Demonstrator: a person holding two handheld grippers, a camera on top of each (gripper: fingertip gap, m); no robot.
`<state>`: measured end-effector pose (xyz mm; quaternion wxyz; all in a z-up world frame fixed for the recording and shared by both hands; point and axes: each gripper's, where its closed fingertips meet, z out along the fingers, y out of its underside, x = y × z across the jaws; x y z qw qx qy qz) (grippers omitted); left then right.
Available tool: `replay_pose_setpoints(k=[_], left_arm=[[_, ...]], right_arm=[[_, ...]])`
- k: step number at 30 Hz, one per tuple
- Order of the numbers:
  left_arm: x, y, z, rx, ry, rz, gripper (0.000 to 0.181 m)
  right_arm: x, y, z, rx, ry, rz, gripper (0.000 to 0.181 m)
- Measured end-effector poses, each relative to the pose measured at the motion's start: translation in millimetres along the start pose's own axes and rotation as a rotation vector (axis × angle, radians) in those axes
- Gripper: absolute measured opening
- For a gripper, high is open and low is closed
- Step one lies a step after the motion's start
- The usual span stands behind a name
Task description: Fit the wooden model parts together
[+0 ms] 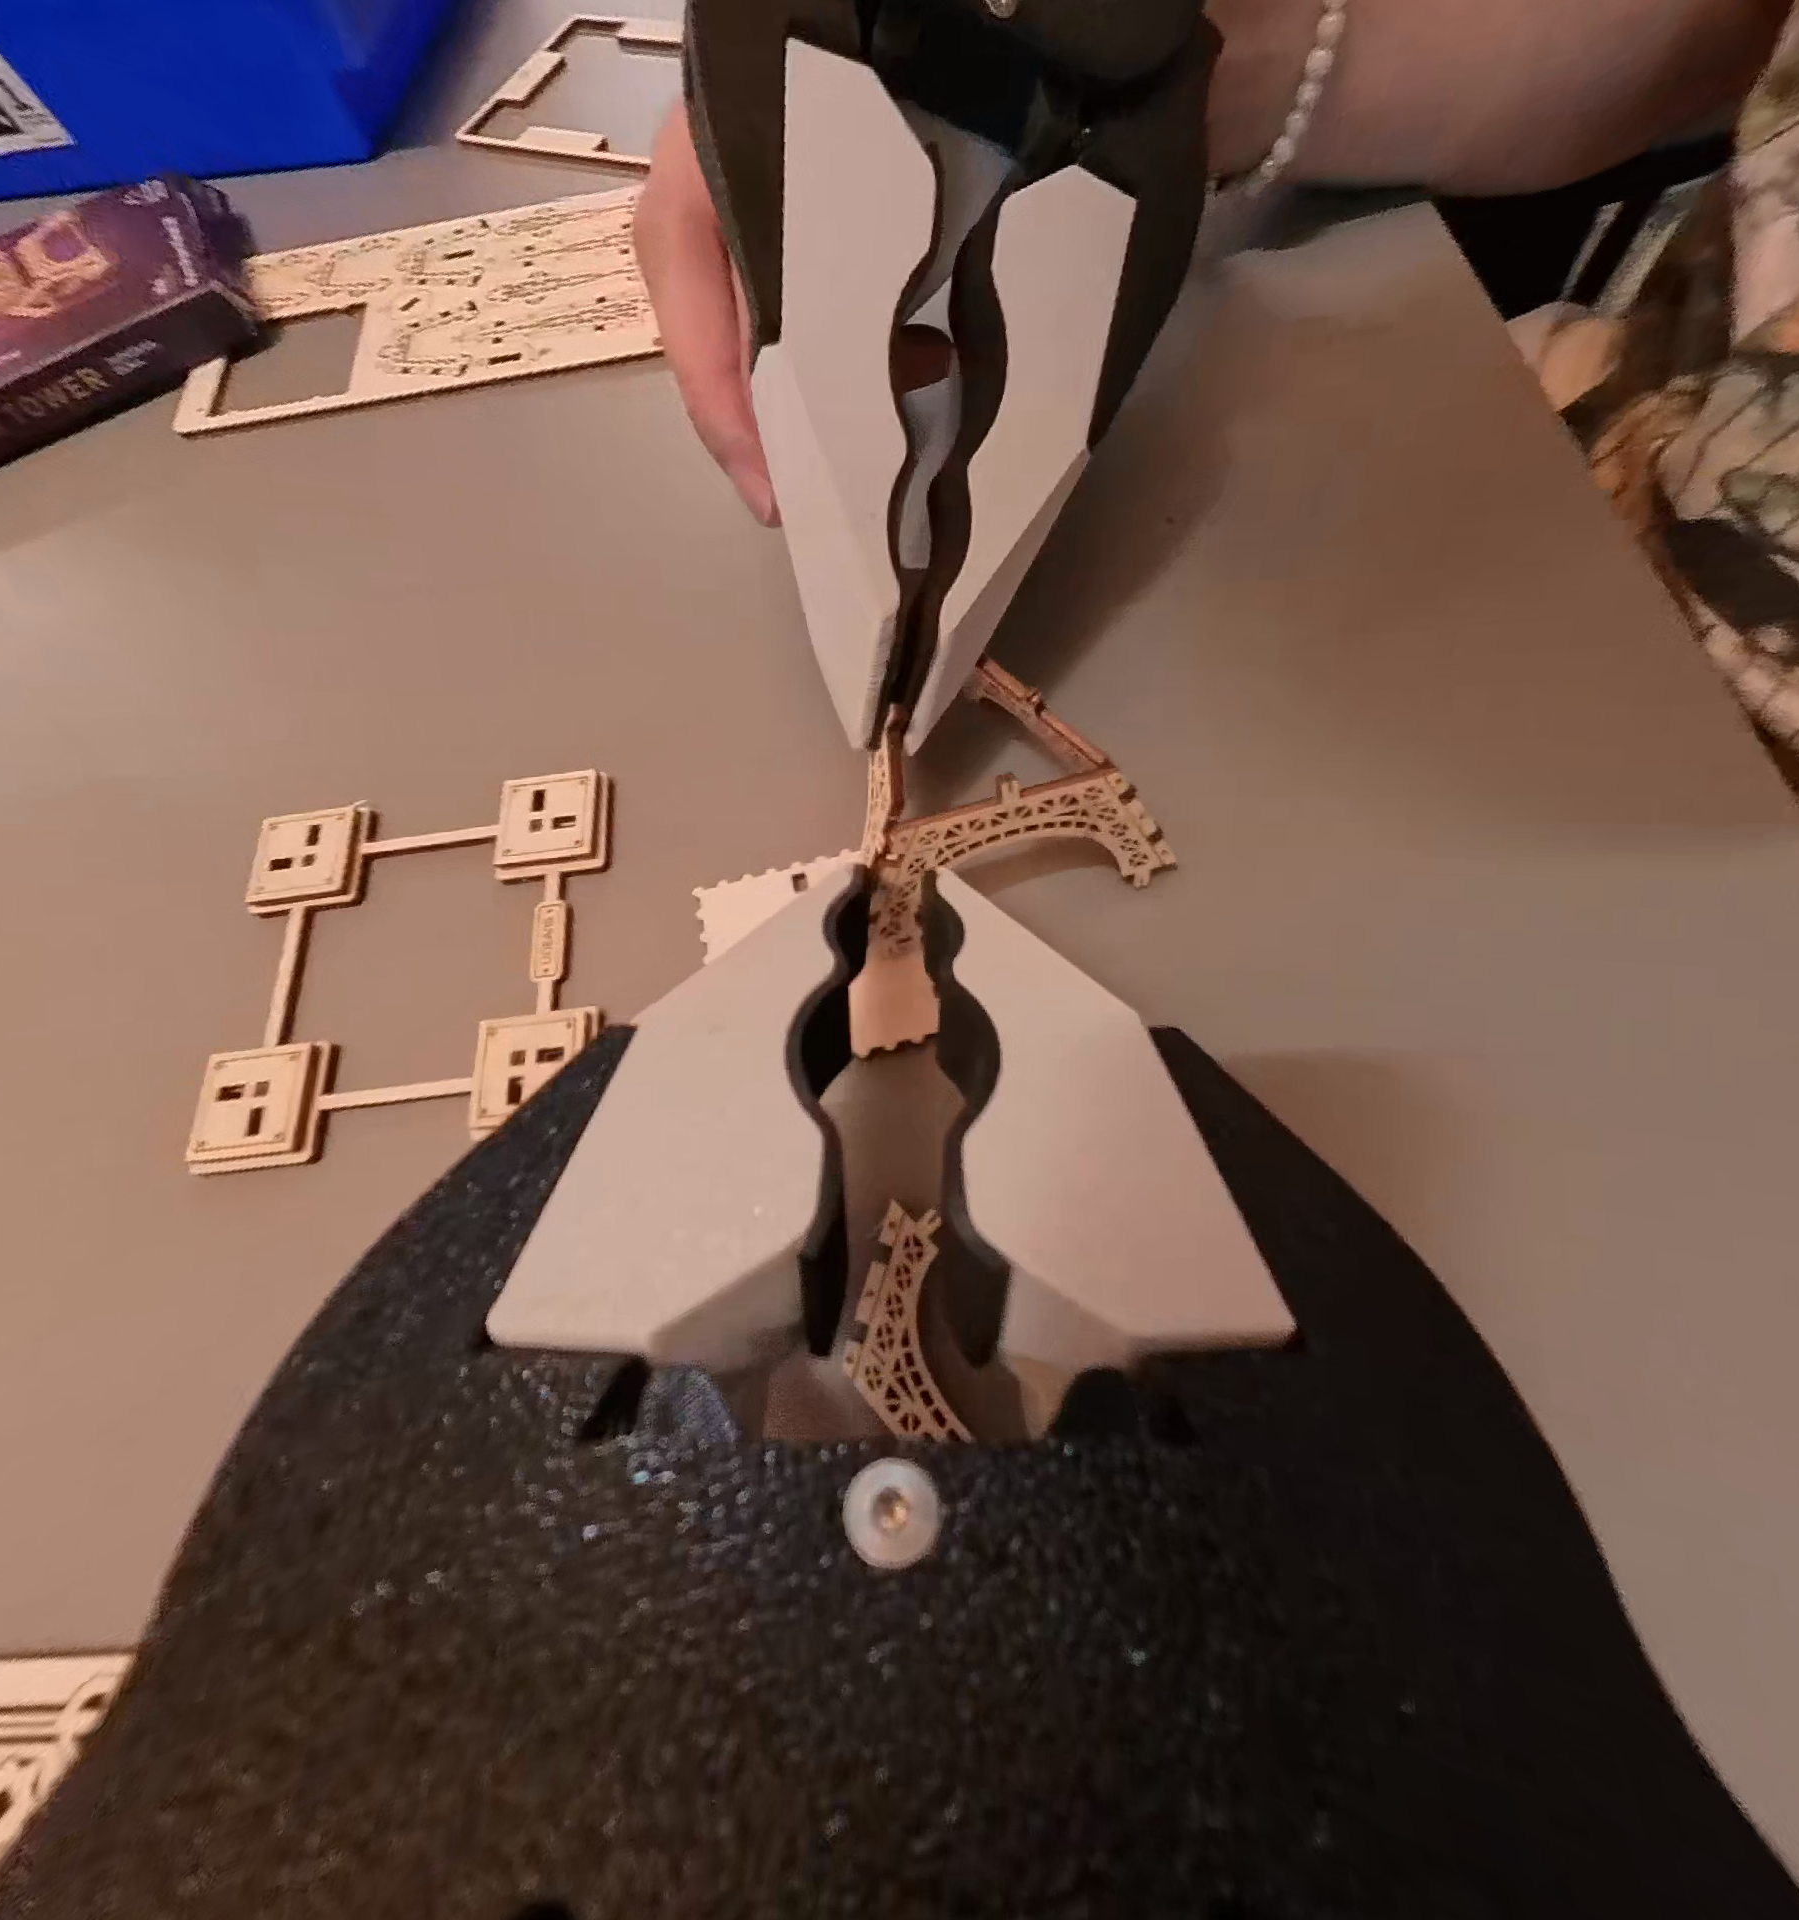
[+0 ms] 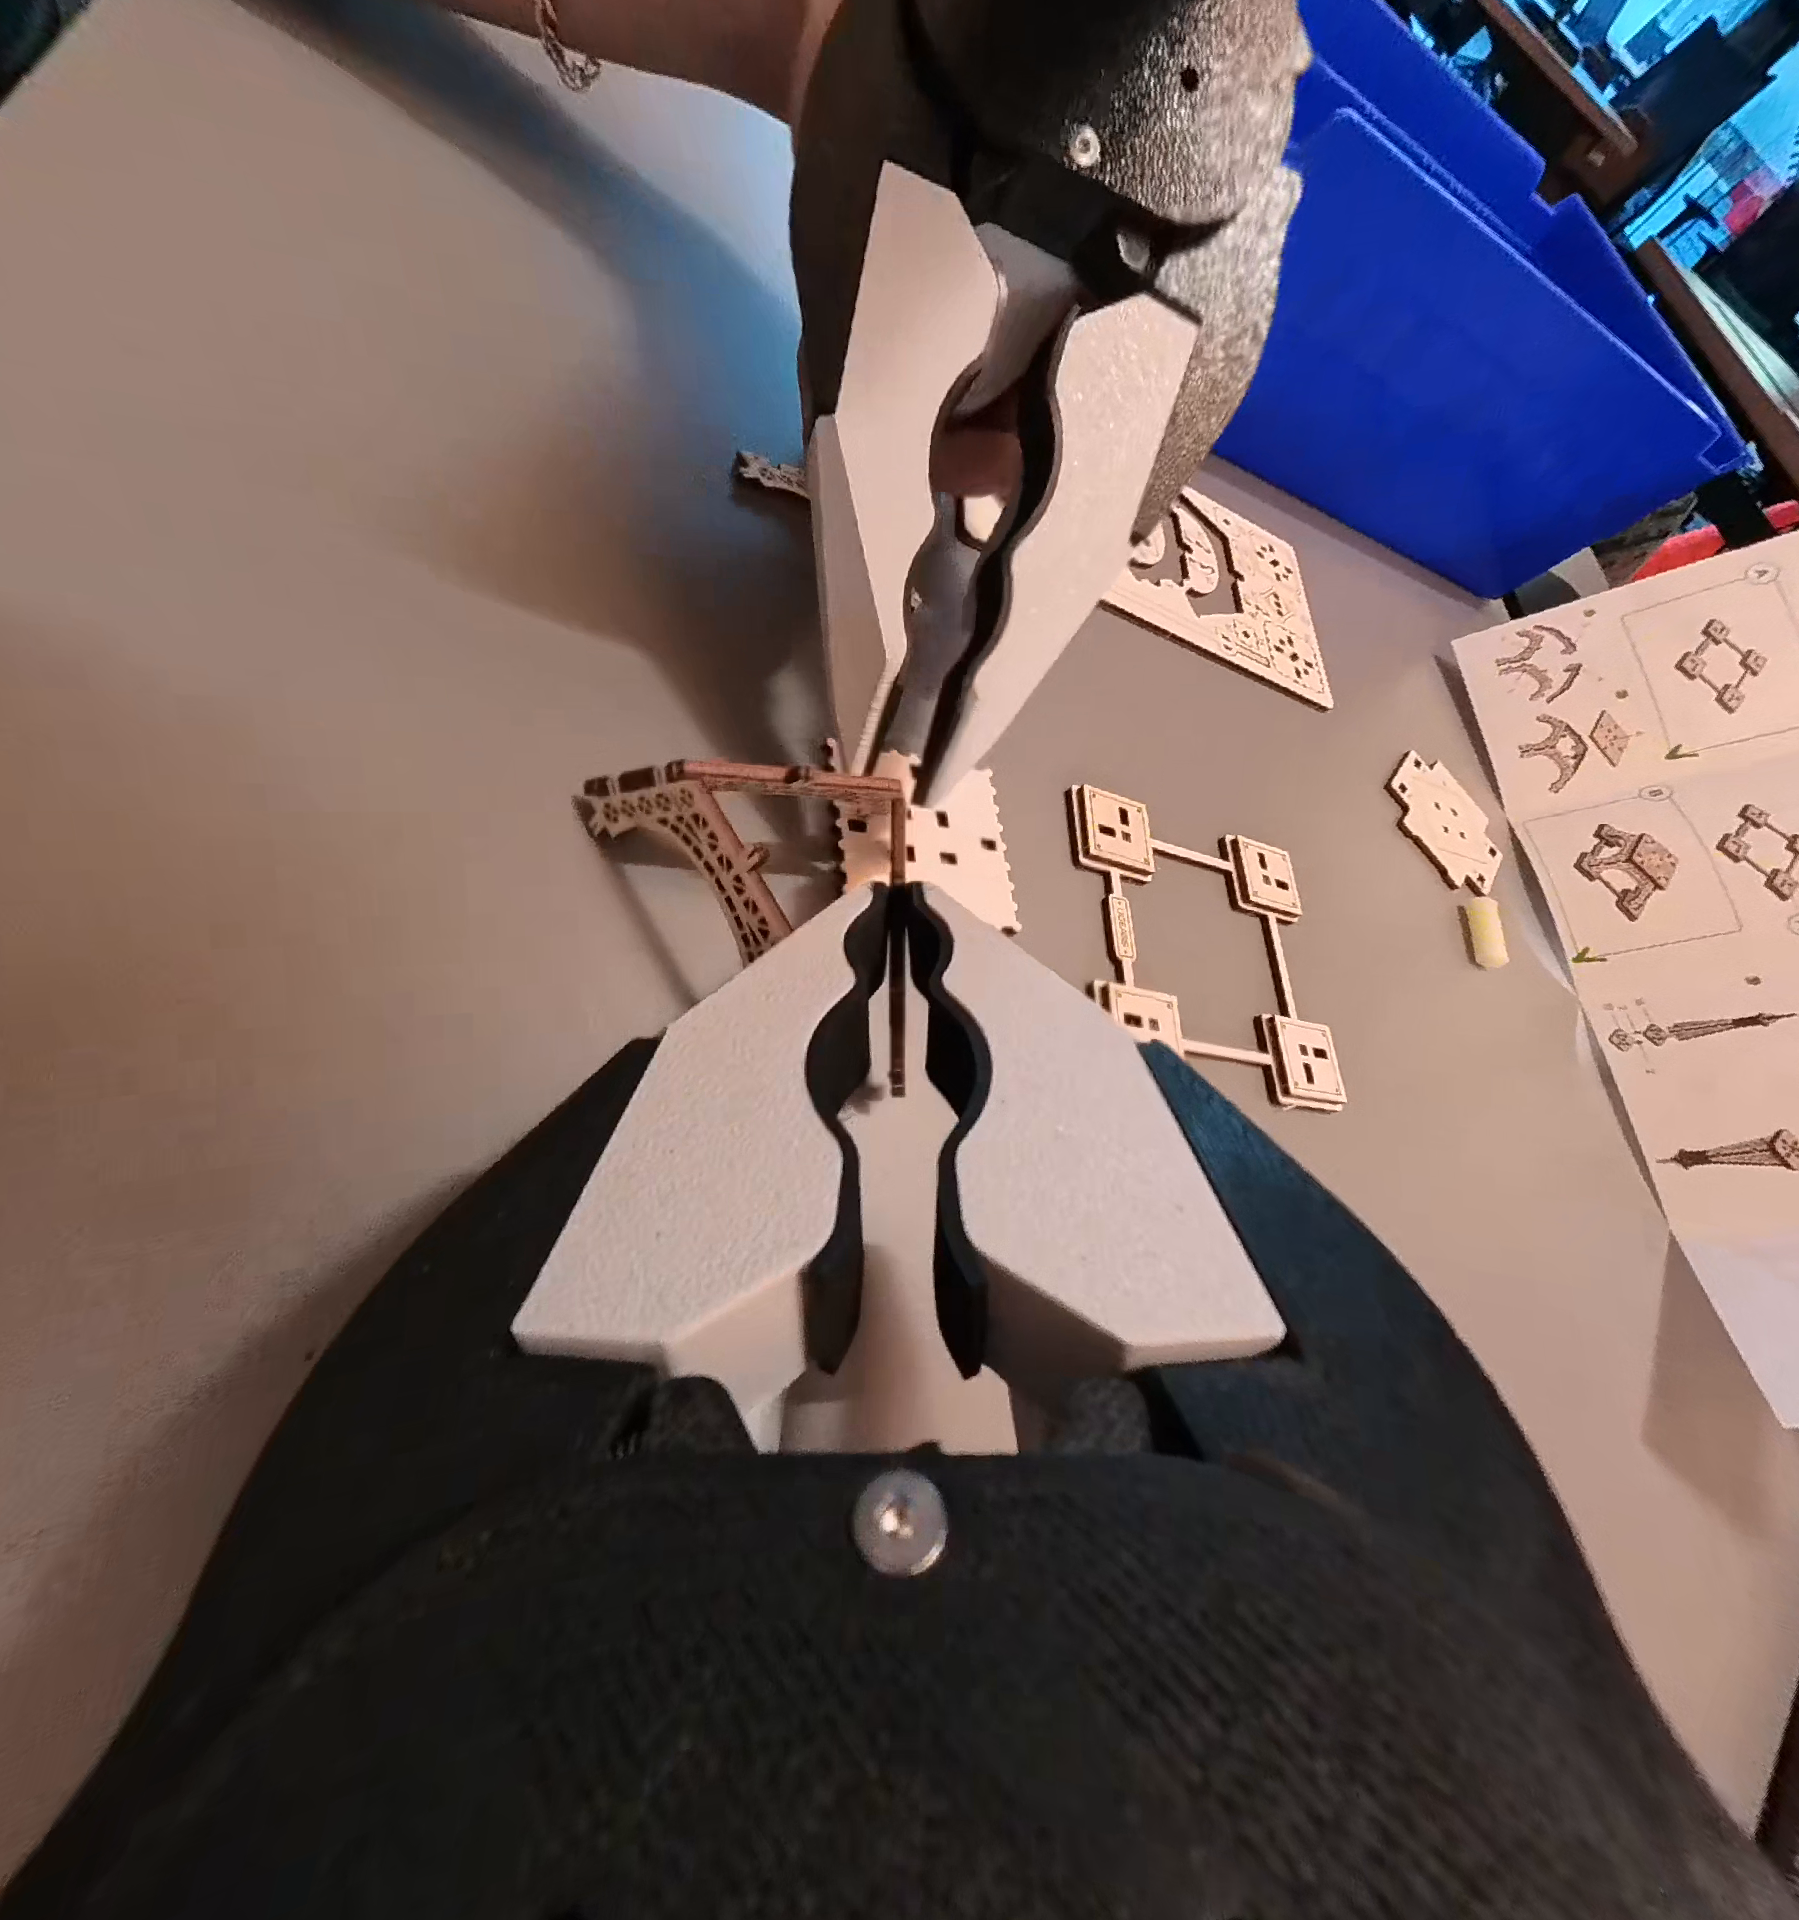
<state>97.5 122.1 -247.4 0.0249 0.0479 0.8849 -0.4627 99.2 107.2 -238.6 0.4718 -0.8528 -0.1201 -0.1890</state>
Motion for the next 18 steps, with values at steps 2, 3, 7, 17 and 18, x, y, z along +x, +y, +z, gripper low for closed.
replay_pose_setpoints(k=[2, 3, 7, 17, 18], left_arm=[[0.5, -0.2, 0.1, 0.002, 0.016, 0.003, 0.006], [0.0, -0.3, 0.2, 0.002, 0.018, 0.005, 0.006], [0.1, -0.7, 0.9, 0.003, 0.033, 0.004, 0.006], [3.8, -2.6, -1.0, 0.017, 0.178, -0.053, 0.014], [4.2, -4.9, -3.1, 0.032, 0.205, -0.055, 0.014]], right_arm=[[-1.1, -1.8, 0.2, 0.008, -0.006, 0.005, 0.001], [-0.8, -1.8, 0.0, 0.009, -0.004, 0.003, 0.0], [-2.0, -0.8, -1.3, 0.026, -0.018, 0.004, 0.001], [-6.7, 0.0, -0.9, 0.04, -0.081, -0.03, 0.001], [-6.9, 0.2, -0.4, 0.039, -0.079, -0.04, 0.001]])
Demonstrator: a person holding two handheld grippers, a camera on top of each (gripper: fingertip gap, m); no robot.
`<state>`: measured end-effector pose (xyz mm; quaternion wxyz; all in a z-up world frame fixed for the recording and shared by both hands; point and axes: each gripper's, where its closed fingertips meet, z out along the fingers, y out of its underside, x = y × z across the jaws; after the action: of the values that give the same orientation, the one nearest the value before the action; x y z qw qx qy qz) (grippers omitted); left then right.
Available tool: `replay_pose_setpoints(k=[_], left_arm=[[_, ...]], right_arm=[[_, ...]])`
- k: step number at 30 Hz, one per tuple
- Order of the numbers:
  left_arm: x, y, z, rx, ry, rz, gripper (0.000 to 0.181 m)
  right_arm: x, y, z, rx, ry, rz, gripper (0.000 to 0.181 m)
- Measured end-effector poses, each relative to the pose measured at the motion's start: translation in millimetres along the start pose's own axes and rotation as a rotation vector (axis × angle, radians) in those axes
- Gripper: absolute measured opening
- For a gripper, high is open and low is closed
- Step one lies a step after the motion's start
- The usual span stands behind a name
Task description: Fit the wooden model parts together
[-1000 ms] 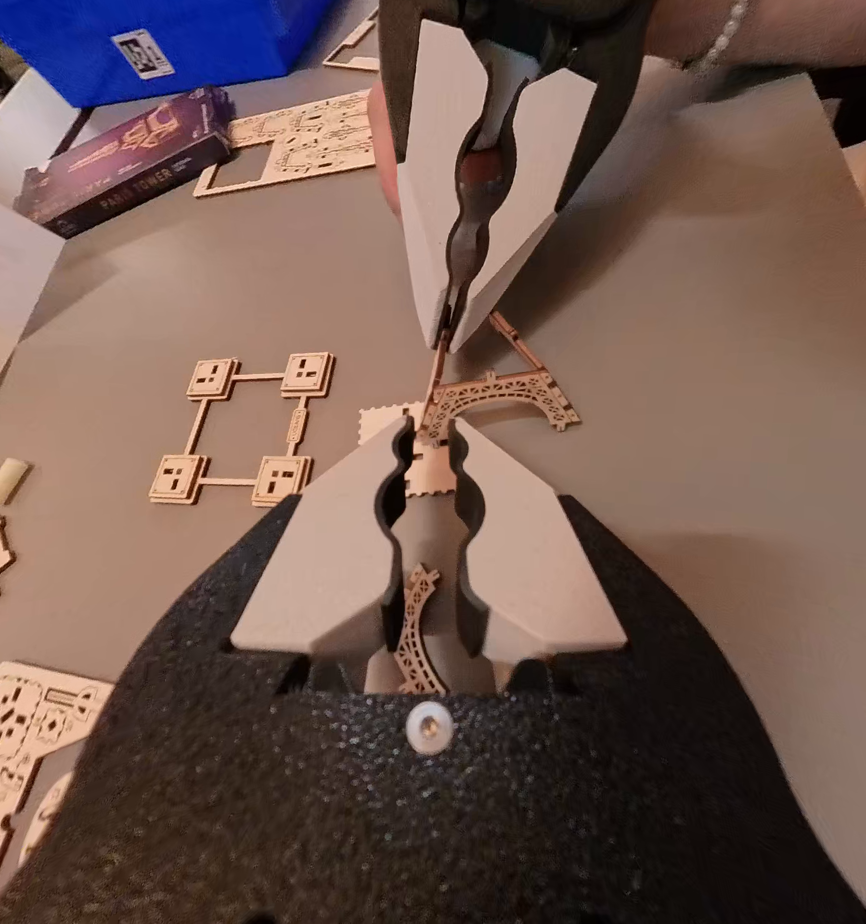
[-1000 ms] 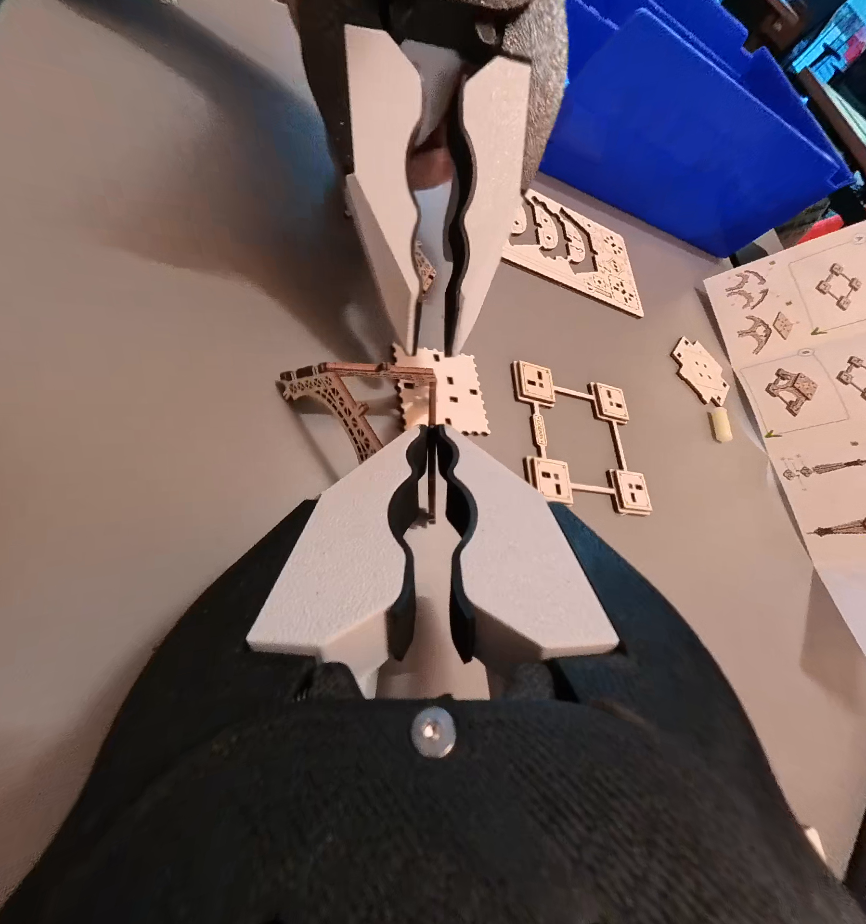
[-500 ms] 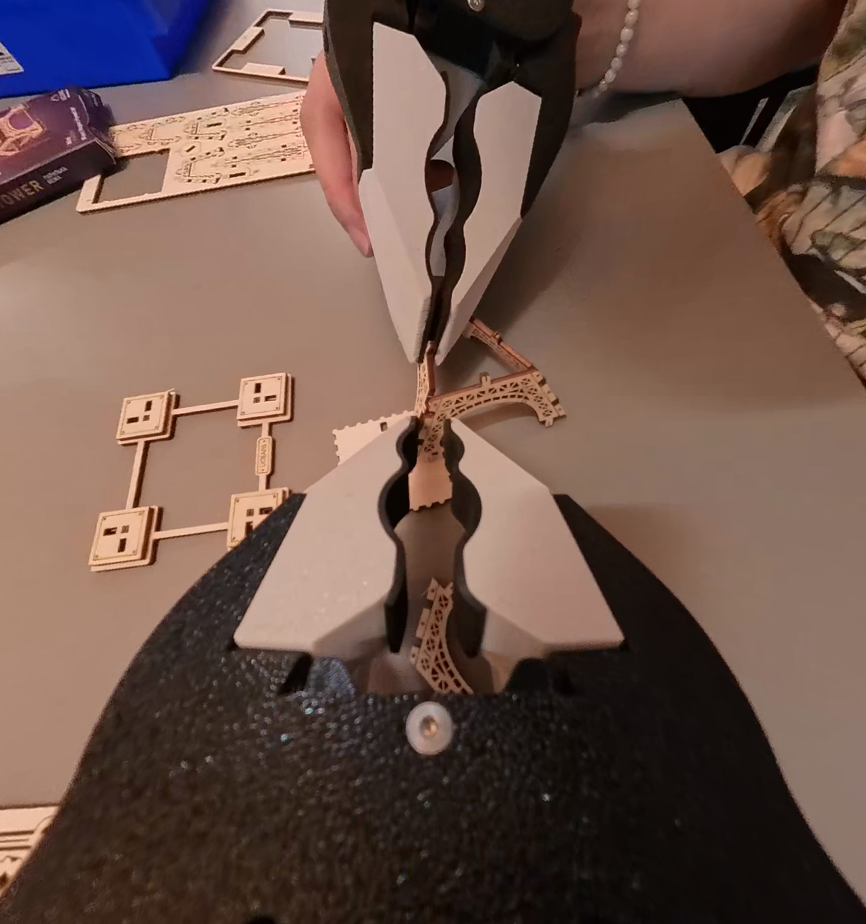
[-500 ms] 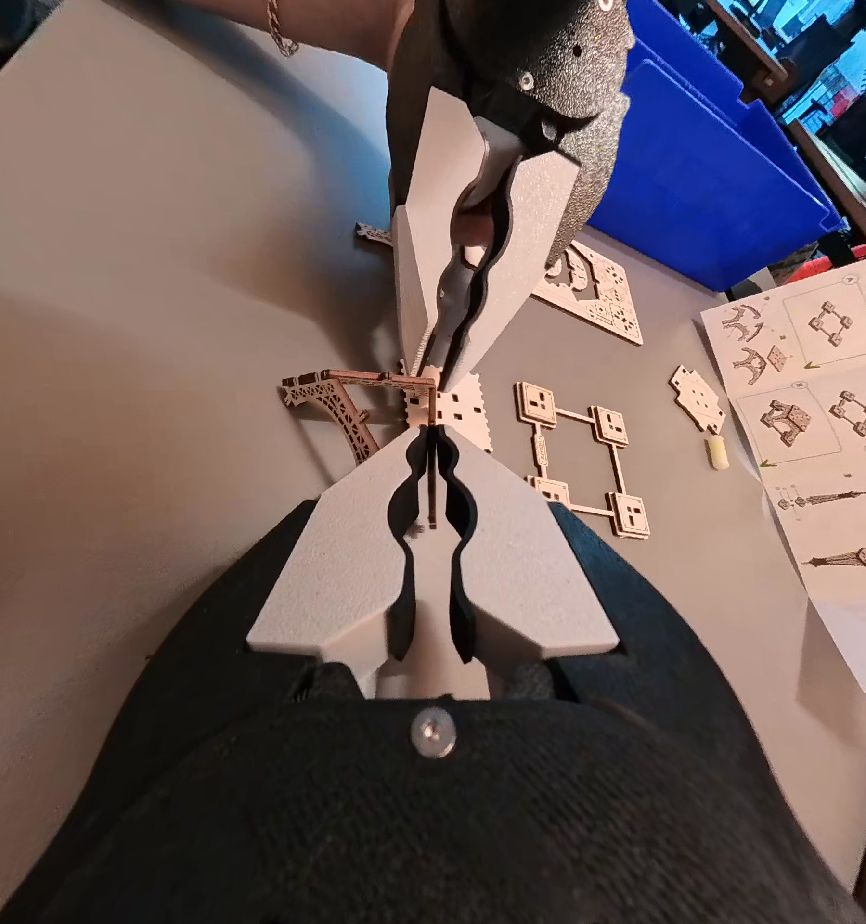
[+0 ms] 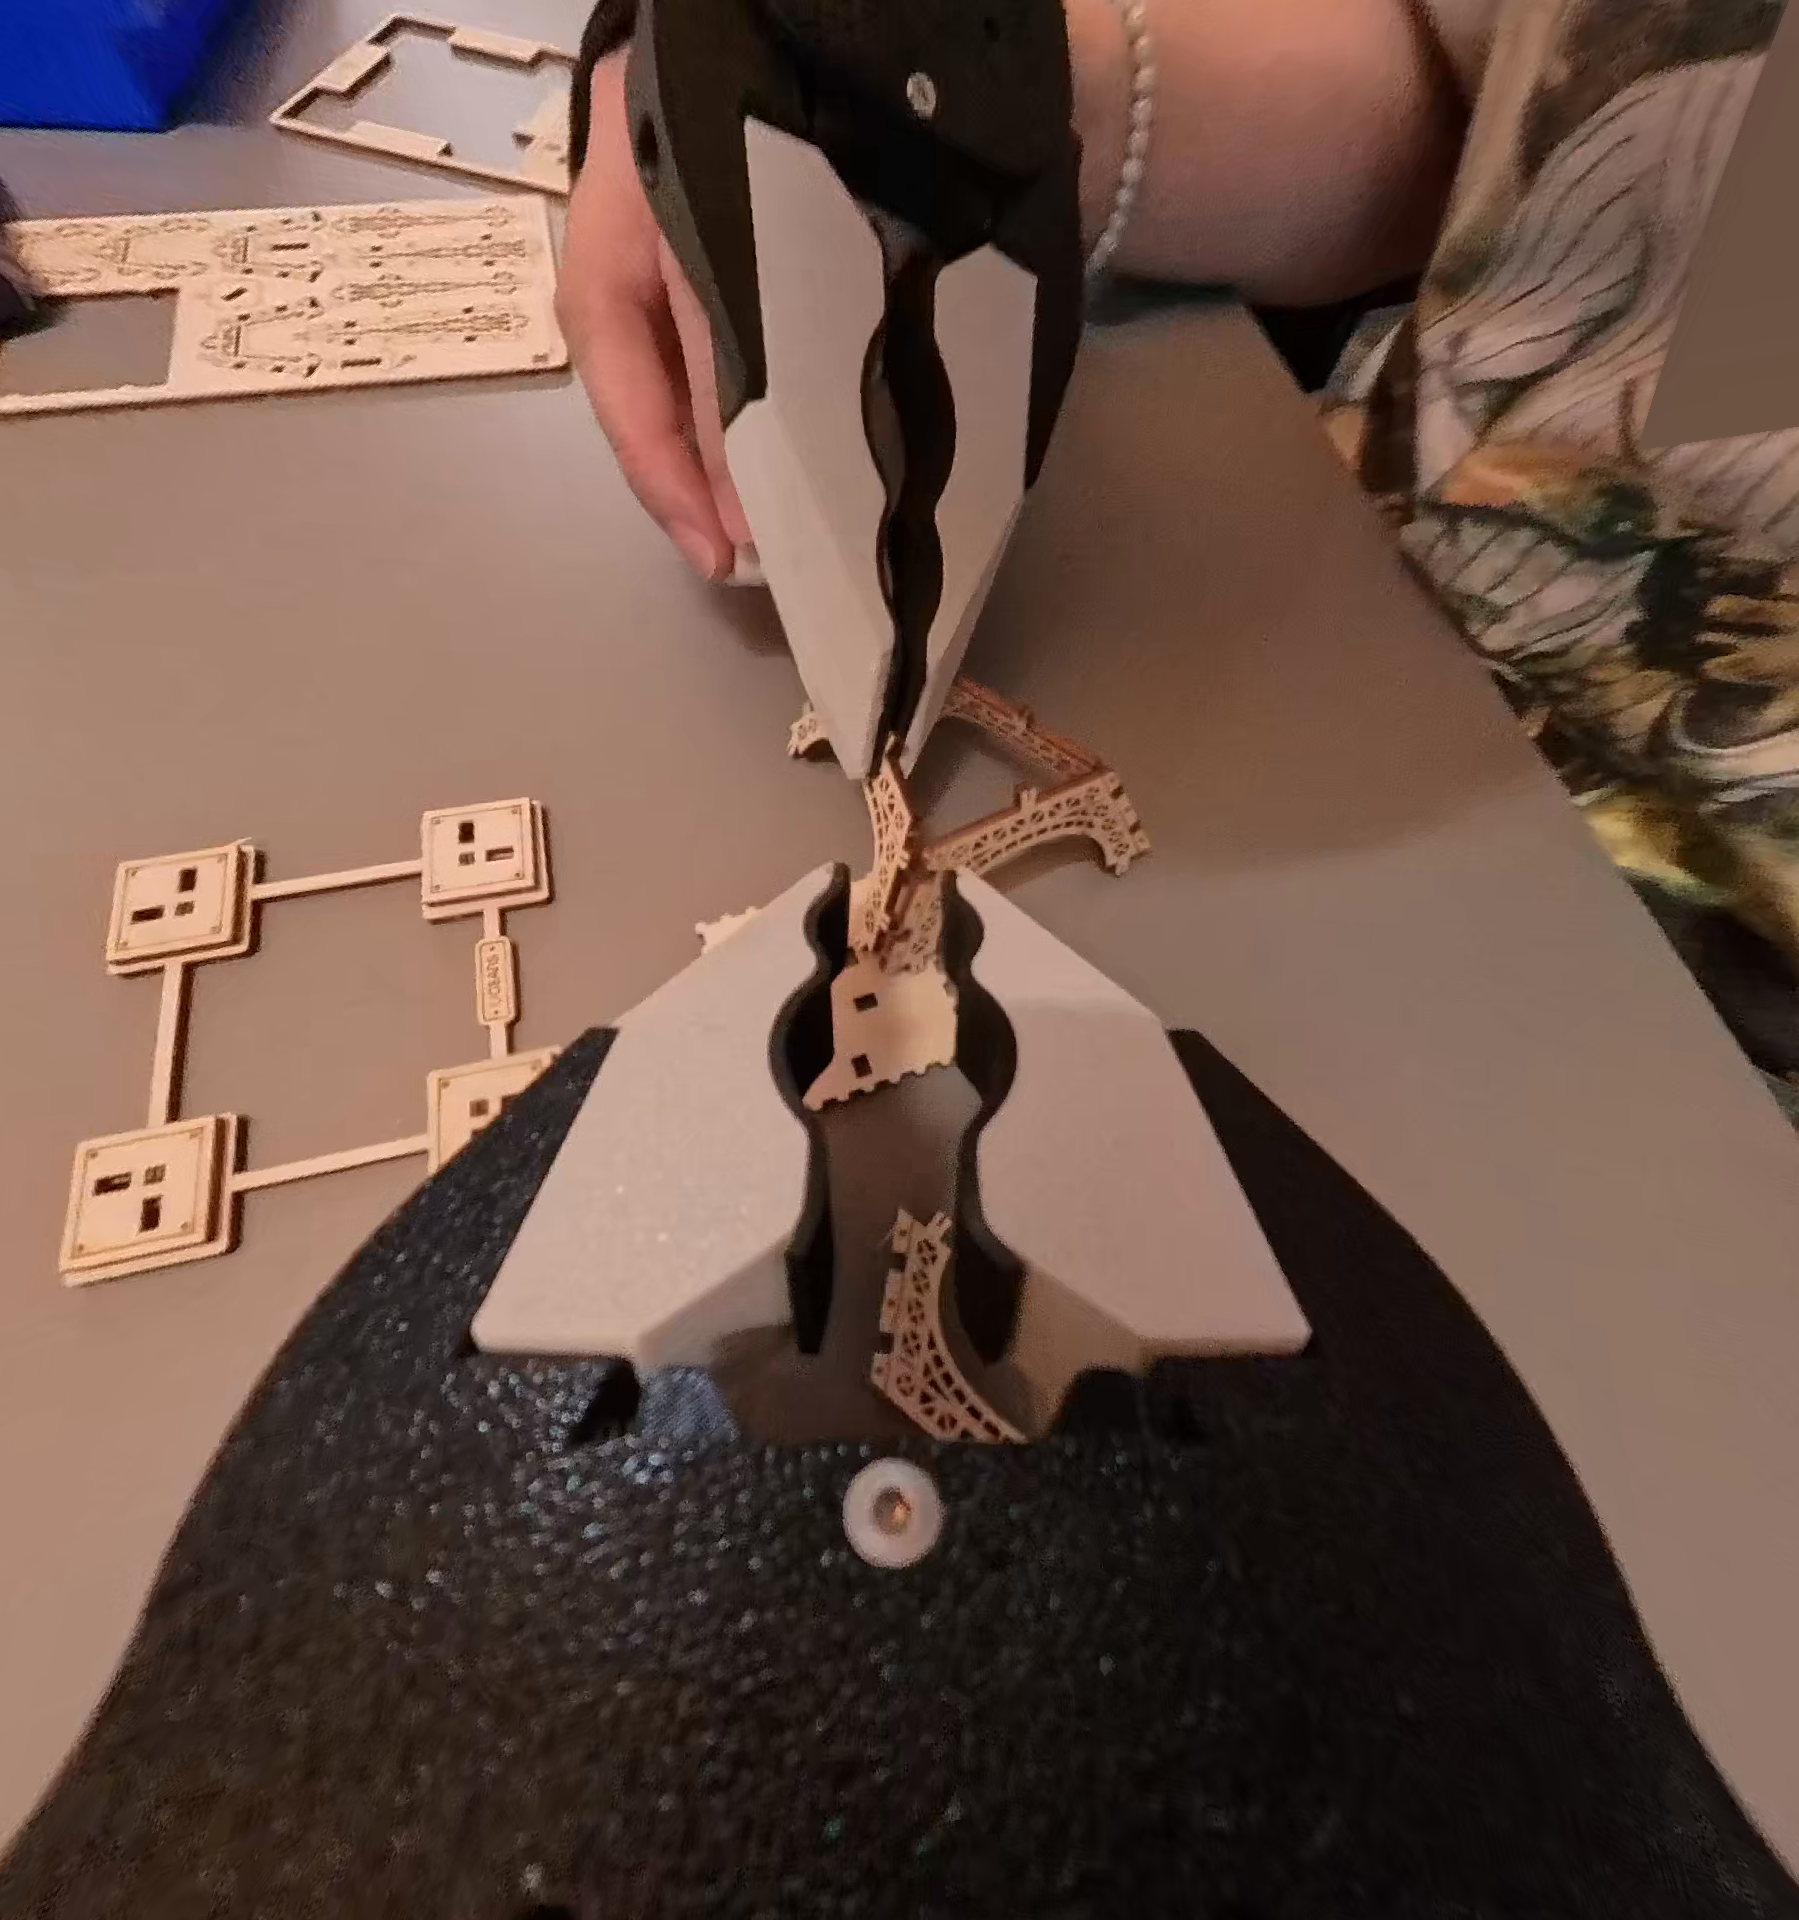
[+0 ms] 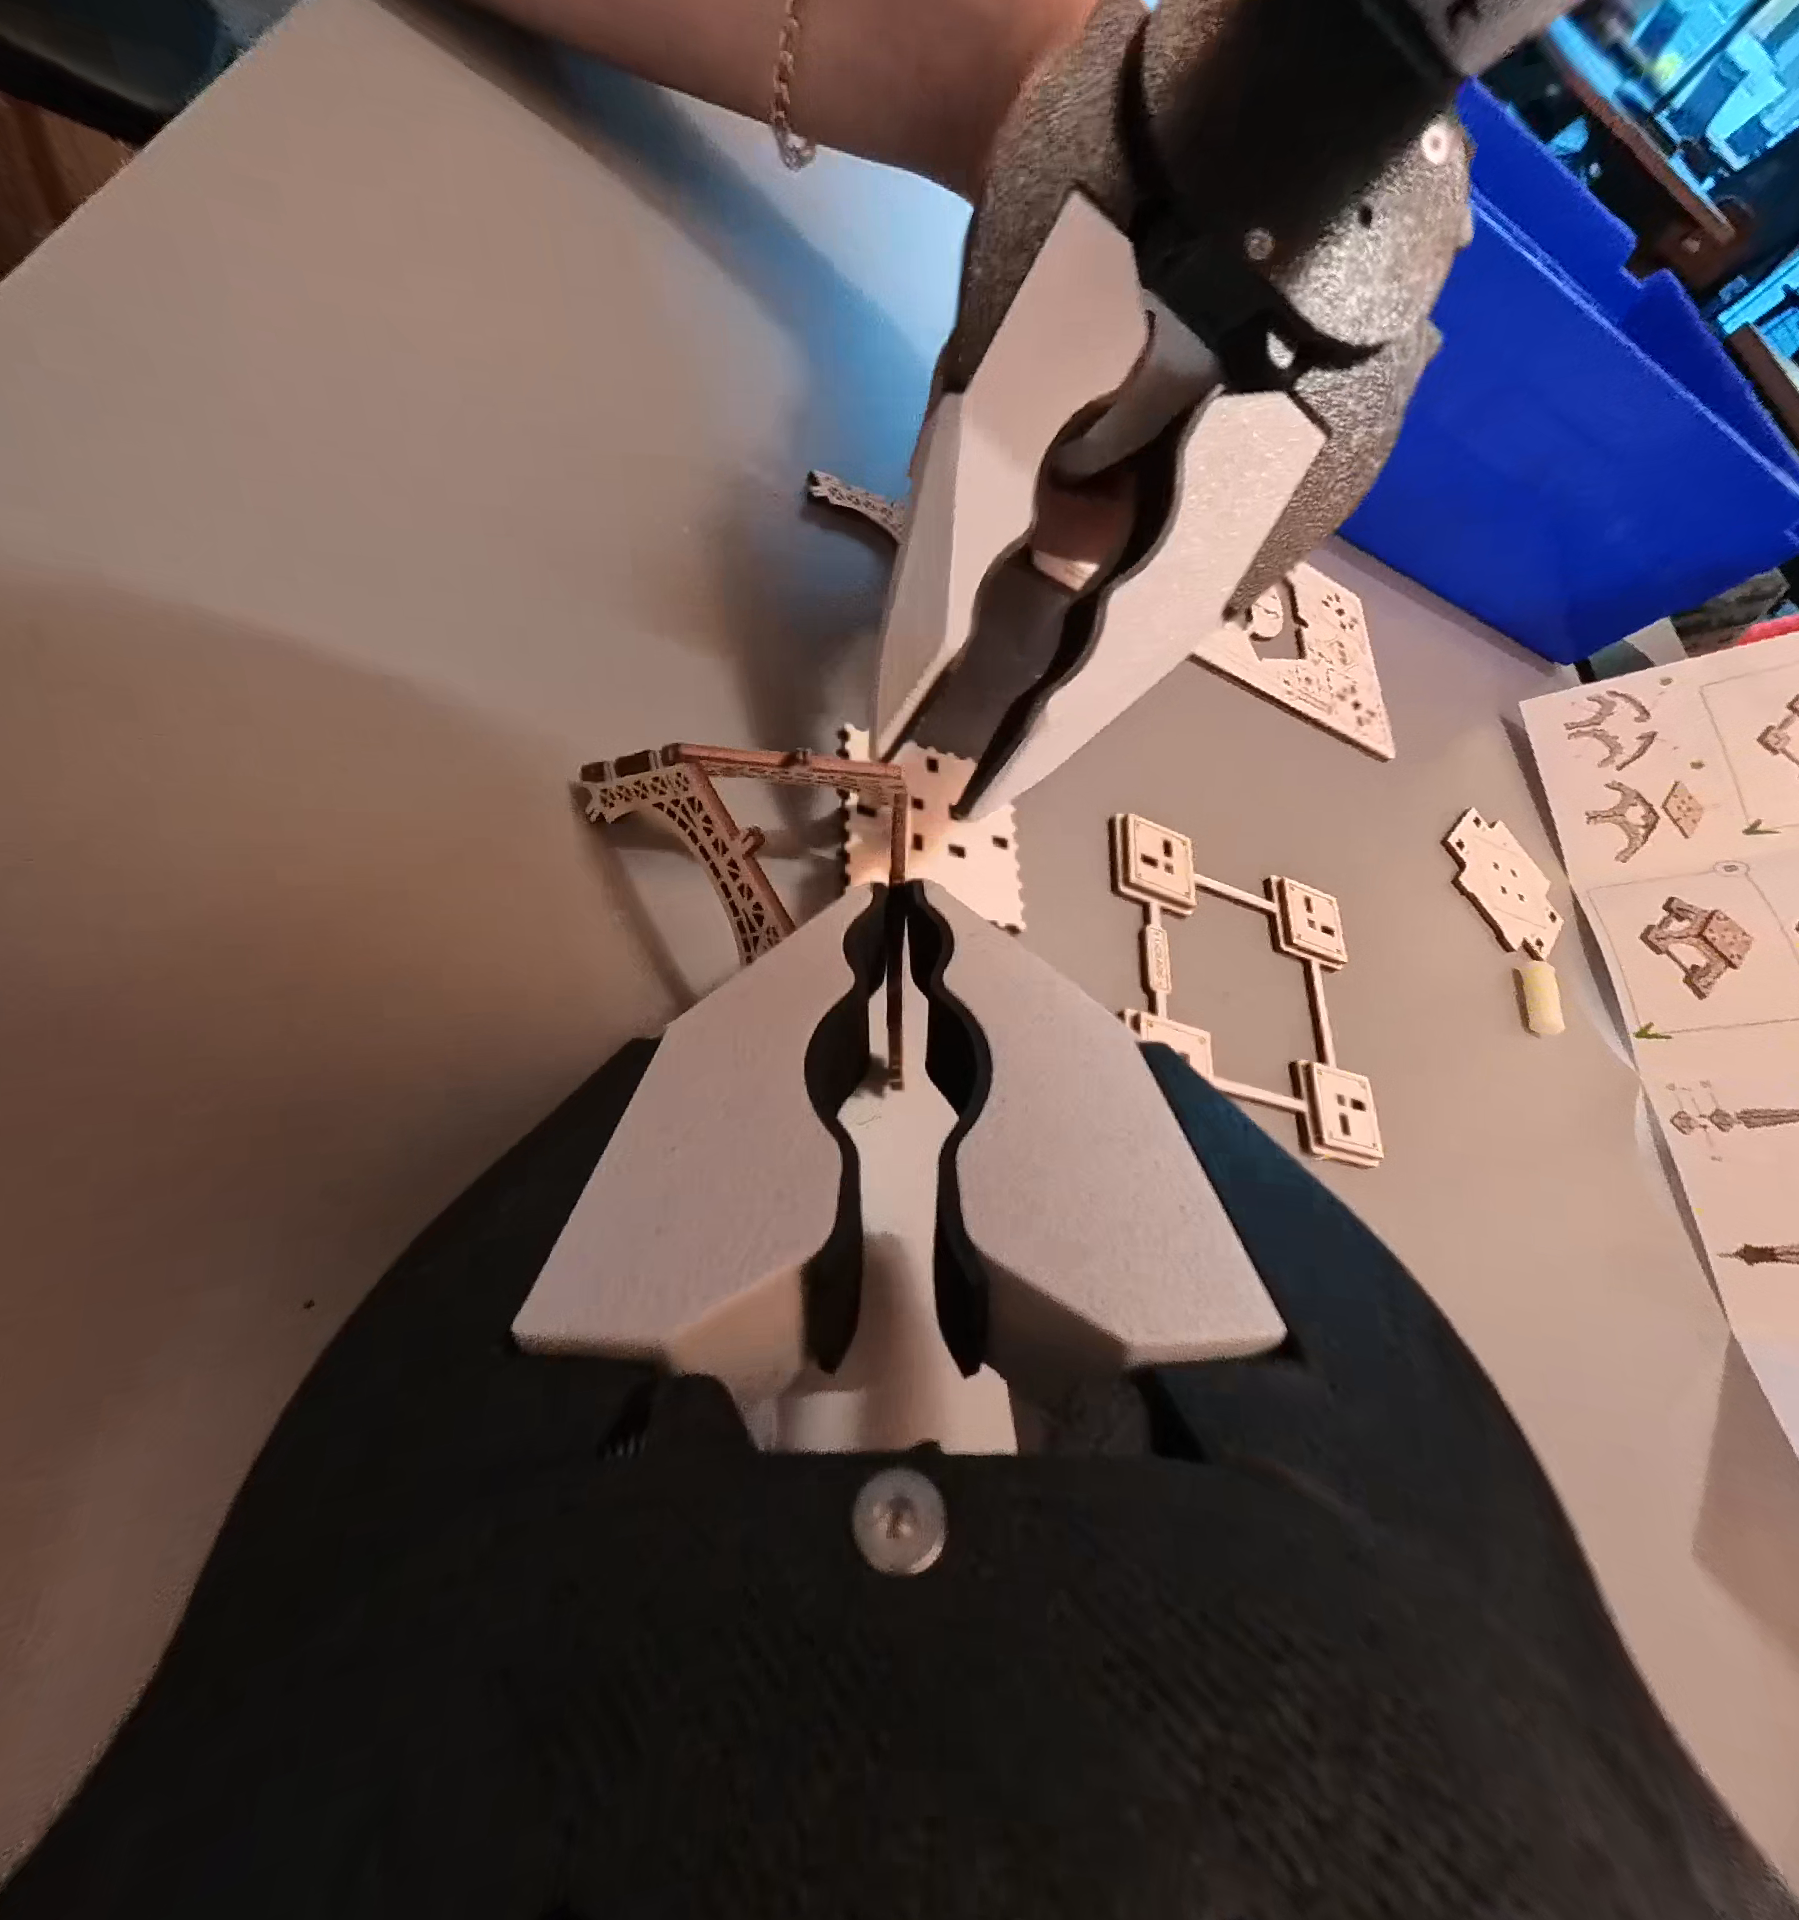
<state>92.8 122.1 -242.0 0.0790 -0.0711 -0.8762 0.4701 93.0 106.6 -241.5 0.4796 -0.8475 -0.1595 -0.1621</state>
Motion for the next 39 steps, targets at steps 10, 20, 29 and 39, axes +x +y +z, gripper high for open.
replay_pose_setpoints(k=[10, 20, 29, 39], left_arm=[[6.3, 3.5, -5.4, -0.091, 0.306, -0.052, 0.023], [20.7, 9.4, 7.6, -0.184, 0.526, -0.031, 0.017], [25.7, 9.6, 8.0, -0.202, 0.568, 0.003, 0.013], [29.2, 9.6, 9.4, -0.192, 0.556, 0.037, 0.012]], right_arm=[[-5.1, -2.0, 1.6, 0.025, -0.019, -0.061, 0.0], [-10.3, -6.3, 3.5, 0.048, -0.042, -0.103, 0.0], [-14.6, -8.6, 3.4, 0.059, -0.055, -0.124, 0.0], [-18.1, -11.5, 2.8, 0.055, -0.055, -0.183, 0.0]])
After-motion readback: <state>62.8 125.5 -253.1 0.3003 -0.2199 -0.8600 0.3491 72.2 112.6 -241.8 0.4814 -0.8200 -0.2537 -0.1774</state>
